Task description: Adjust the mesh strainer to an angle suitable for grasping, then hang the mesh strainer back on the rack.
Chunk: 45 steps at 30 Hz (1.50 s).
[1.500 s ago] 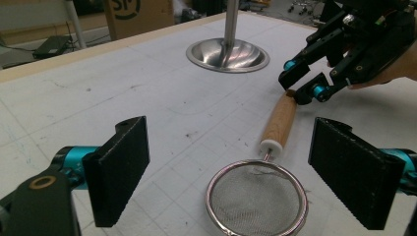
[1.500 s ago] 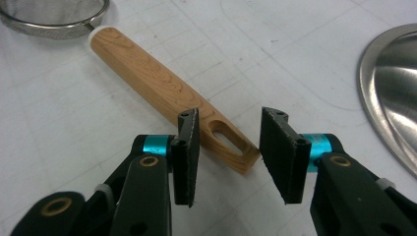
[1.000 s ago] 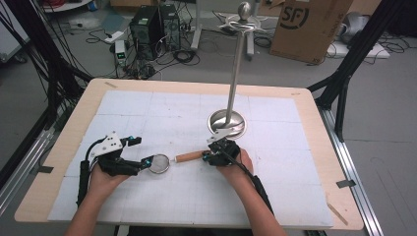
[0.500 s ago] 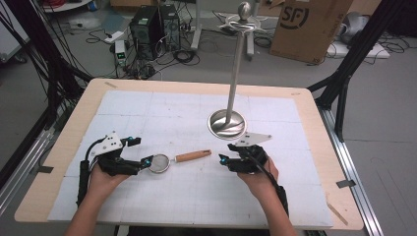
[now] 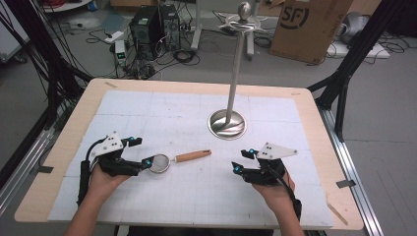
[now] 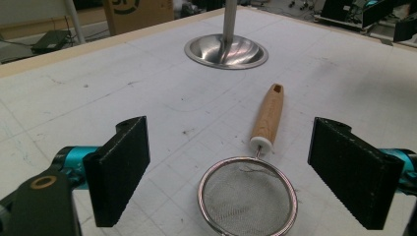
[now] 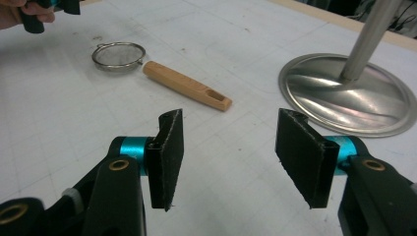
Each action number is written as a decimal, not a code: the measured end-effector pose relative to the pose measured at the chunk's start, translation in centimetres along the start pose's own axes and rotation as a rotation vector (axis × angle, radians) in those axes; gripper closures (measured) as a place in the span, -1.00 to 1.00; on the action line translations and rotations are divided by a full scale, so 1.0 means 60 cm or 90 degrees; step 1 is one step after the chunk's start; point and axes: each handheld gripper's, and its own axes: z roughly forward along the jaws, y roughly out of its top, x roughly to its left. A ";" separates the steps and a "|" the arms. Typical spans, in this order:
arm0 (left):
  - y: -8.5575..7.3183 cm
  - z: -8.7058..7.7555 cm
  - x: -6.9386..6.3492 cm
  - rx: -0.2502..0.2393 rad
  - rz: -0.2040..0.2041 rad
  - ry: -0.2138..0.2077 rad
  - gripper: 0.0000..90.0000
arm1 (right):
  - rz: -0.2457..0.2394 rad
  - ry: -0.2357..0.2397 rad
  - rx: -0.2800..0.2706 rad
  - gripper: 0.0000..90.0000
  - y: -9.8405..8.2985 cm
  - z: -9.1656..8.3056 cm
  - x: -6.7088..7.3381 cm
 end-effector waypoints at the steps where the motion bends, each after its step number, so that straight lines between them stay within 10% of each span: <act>1: 0.000 0.000 0.000 0.000 0.000 -0.001 -0.63 | 0.004 -0.001 -0.008 -0.08 -0.002 -0.002 -0.001; 17: 0.004 -0.001 -0.004 -0.011 0.000 -0.012 -0.63 | 0.033 -0.011 -0.057 -0.28 -0.003 -0.006 -0.016; 45: 0.007 0.004 -0.006 -0.017 0.002 -0.015 -0.61 | 0.045 -0.031 -0.044 -0.42 -0.009 -0.010 -0.025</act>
